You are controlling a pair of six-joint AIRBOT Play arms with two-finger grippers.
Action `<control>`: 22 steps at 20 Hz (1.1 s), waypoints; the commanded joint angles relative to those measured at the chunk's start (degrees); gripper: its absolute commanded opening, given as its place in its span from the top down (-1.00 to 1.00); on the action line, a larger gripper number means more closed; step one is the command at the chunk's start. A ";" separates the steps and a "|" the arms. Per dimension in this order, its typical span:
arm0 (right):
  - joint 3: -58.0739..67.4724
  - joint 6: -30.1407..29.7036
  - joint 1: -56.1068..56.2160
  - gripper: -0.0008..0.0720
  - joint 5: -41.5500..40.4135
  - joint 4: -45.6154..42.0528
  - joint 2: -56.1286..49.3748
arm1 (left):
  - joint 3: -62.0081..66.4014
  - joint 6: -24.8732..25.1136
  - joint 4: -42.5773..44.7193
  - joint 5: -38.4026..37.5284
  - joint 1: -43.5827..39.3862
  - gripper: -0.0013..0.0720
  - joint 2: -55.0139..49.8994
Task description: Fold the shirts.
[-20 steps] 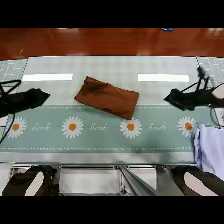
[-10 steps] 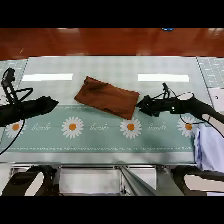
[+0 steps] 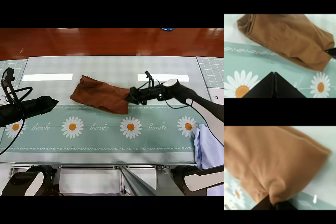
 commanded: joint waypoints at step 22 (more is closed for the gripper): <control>54.10 28.52 -43.01 0.90 39.71 -30.32 14.27 | 0.13 3.10 -3.26 -2.51 -0.09 0.91 -0.76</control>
